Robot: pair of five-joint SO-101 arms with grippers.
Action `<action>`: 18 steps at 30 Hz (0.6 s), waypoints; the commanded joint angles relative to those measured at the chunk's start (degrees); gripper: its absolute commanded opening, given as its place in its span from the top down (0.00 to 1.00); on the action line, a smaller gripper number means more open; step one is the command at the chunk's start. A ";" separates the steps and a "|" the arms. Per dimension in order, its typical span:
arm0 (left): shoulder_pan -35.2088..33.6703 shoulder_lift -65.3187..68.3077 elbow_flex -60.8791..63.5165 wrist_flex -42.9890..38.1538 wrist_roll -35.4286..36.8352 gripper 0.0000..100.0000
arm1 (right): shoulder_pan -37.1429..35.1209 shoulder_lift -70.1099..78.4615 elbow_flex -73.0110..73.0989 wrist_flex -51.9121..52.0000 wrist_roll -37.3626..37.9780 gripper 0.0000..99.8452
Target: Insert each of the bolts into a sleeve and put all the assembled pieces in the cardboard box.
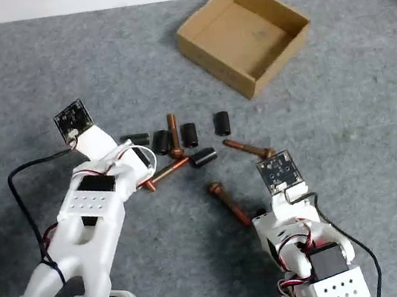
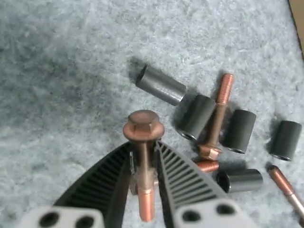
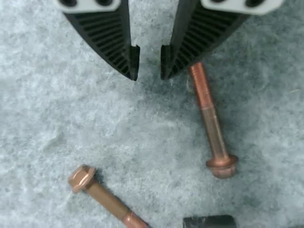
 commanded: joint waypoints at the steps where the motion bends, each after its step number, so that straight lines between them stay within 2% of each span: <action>1: -0.48 -0.92 -1.98 0.18 -0.79 0.99 | 0.22 -1.10 8.84 -5.05 0.44 0.91; 5: -0.48 -0.84 -0.22 0.00 -0.79 0.99 | 2.24 -1.01 8.75 -13.58 2.81 0.91; 8: -0.48 -0.84 1.63 -0.09 -0.88 0.99 | 3.65 -1.01 8.75 -17.89 14.68 0.91; 9: -0.48 -0.84 1.80 -0.09 -0.88 0.99 | 3.65 -1.01 8.75 -18.95 16.26 0.91; 18: -0.48 -0.84 1.89 -0.09 -0.97 0.99 | -0.22 -0.48 8.57 -17.89 16.44 0.91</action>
